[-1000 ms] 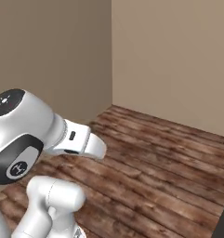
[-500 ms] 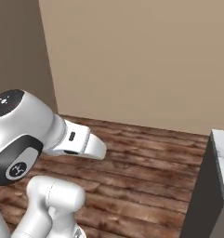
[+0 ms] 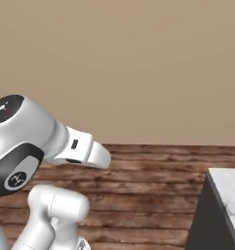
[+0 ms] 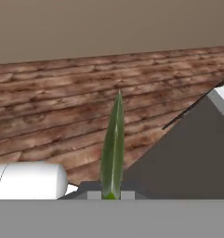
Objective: There is a bowl on the dining counter. Grab a lemon wedge from the fridge and place it in the bowl. Then get the liquor bottle and glass cup from the cabinet and place them next to the bowl.
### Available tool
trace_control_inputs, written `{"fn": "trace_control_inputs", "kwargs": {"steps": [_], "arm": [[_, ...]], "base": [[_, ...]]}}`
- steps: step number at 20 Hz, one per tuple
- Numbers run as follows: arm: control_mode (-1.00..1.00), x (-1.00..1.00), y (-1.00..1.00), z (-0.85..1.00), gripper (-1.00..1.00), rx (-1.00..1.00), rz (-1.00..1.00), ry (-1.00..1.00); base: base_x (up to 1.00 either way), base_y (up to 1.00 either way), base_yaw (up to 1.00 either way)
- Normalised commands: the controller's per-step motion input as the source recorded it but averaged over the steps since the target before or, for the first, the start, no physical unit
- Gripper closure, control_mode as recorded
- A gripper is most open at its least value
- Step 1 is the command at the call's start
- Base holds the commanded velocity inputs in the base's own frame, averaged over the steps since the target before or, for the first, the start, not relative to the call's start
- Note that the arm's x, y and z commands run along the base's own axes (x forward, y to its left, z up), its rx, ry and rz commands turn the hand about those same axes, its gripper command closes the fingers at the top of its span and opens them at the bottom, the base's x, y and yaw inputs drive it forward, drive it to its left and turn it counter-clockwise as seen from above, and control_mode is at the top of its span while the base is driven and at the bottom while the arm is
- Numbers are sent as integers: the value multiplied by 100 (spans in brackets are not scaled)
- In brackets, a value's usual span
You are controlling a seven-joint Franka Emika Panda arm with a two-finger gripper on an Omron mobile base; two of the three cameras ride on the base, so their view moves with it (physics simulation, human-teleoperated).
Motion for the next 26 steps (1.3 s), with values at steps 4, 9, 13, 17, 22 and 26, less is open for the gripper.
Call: {"fn": "trace_control_inputs", "kwargs": {"steps": [4, 9, 13, 17, 22, 26], "arm": [[100, 0, 0, 0, 100, 0, 0, 0], [100, 0, 0, 0, 100, 0, 0, 0], [100, 0, 0, 0, 100, 0, 0, 0], [100, 0, 0, 0, 100, 0, 0, 0], [100, 0, 0, 0, 100, 0, 0, 0], [100, 0, 0, 0, 100, 0, 0, 0]], "base": [[99, 0, -41], [78, 0, -49], [61, 0, -57], [66, 0, -57], [78, 5, -51], [84, 19, -48]]}}
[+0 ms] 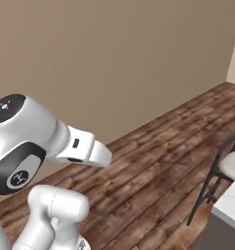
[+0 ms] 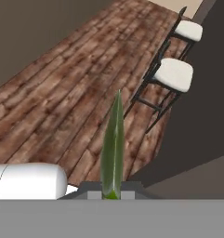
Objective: There is a bowl on the dining counter. Grab a lemon wedge from the fridge and place it in the bowl. Then get the liquor bottle and glass cup from the cabinet and place them next to the bowl.
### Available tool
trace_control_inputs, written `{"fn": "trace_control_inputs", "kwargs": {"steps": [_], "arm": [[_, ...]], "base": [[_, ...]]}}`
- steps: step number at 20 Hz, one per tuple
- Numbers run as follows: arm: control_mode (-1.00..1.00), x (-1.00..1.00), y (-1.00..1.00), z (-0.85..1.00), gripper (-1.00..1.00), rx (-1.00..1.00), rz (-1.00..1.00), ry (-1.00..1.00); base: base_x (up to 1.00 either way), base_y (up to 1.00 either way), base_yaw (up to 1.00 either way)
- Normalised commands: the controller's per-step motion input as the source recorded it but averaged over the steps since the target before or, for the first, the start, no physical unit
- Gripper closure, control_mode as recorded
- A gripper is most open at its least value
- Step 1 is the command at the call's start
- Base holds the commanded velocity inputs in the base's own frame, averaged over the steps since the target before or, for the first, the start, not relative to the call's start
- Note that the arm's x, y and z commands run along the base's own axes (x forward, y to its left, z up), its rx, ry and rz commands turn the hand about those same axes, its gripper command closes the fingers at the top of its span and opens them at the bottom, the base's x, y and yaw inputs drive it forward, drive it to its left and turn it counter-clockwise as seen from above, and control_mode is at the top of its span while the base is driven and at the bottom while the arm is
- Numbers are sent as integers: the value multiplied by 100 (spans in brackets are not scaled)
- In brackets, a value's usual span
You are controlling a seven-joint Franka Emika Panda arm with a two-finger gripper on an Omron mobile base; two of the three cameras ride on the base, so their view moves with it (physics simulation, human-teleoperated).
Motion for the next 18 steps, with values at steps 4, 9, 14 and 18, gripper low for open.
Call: {"fn": "trace_control_inputs", "kwargs": {"steps": [4, 9, 14, 18], "arm": [[100, 0, 0, 0, 100, 0, 0, 0], [100, 0, 0, 0, 100, 0, 0, 0], [100, 0, 0, 0, 100, 0, 0, 0], [100, 0, 0, 0, 100, 0, 0, 0]], "base": [[86, 29, -46], [81, 29, -43], [73, 24, -35], [67, 16, -35]]}}
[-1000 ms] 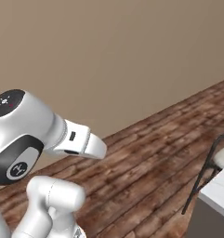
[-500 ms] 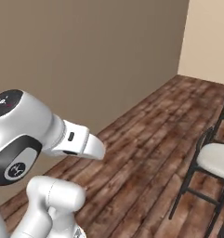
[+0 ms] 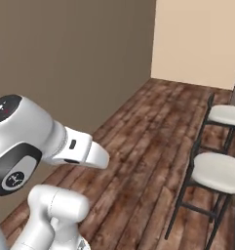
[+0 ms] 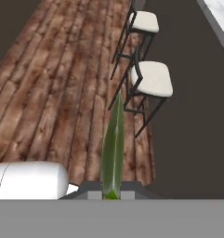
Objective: There is a bowl on the dining counter. Grab a lemon wedge from the fridge and place it in the bowl. Then get the liquor bottle and glass cup from the cabinet and place them next to the bowl.
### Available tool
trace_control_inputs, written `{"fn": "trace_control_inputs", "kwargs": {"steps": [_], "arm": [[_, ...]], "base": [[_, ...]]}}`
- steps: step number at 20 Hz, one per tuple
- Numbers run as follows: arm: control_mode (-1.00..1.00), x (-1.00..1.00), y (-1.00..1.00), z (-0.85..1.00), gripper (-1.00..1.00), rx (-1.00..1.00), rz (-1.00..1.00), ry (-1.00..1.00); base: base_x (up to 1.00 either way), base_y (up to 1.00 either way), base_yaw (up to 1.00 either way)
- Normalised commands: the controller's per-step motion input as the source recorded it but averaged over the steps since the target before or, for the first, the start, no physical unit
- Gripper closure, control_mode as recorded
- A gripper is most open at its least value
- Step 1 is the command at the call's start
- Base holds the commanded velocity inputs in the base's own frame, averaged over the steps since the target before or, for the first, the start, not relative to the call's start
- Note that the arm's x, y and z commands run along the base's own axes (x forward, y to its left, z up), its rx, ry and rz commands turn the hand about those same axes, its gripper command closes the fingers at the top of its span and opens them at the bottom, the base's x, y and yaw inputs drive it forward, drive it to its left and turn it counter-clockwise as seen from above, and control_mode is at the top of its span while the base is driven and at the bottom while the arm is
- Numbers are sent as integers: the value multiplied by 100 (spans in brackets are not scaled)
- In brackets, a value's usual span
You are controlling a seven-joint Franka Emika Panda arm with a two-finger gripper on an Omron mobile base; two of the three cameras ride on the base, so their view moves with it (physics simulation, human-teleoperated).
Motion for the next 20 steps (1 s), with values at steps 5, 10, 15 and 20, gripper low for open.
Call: {"fn": "trace_control_inputs", "kwargs": {"steps": [5, 10, 15, 20], "arm": [[100, 0, 0, 0, 100, 0, 0, 0], [100, 0, 0, 0, 100, 0, 0, 0], [100, 0, 0, 0, 100, 0, 0, 0], [100, 0, 0, 0, 100, 0, 0, 0]], "base": [[55, 8, -38], [47, 7, -41], [45, 0, -48], [61, 2, -48]]}}
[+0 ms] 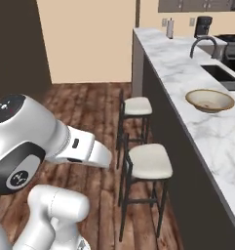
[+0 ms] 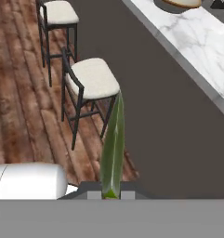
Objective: There is a bowl on the dining counter. Grab a lemon wedge from the fridge and place it in the bowl. Then get the liquor bottle and glass cup from the cabinet and place them next to the bowl.
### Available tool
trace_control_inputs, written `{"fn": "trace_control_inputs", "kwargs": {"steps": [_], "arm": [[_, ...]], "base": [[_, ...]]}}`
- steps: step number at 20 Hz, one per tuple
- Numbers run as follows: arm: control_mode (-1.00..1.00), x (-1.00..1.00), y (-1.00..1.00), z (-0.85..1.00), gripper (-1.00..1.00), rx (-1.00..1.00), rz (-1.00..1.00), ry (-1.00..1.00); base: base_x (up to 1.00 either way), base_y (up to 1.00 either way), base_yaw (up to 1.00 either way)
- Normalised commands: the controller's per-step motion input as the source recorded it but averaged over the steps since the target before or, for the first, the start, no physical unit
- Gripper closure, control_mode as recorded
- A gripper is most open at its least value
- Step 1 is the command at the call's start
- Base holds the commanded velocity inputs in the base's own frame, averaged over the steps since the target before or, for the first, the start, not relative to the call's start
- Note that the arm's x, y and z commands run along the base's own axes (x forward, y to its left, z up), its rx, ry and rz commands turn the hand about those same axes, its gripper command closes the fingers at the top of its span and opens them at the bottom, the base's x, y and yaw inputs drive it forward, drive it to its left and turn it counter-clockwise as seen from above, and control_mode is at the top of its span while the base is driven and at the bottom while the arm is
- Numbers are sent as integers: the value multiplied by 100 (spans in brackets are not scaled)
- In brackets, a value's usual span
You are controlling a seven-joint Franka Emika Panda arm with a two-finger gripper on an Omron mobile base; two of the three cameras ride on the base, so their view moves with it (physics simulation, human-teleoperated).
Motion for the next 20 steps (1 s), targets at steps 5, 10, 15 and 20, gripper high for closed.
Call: {"fn": "trace_control_inputs", "kwargs": {"steps": [5, 10, 15, 20], "arm": [[100, 0, 0, 0, 100, 0, 0, 0], [100, 0, 0, 0, 100, 0, 0, 0], [100, 0, 0, 0, 100, 0, 0, 0], [100, 0, 0, 0, 100, 0, 0, 0]], "base": [[71, 0, -44], [48, -4, -39], [22, -30, -36], [29, -25, -35]]}}
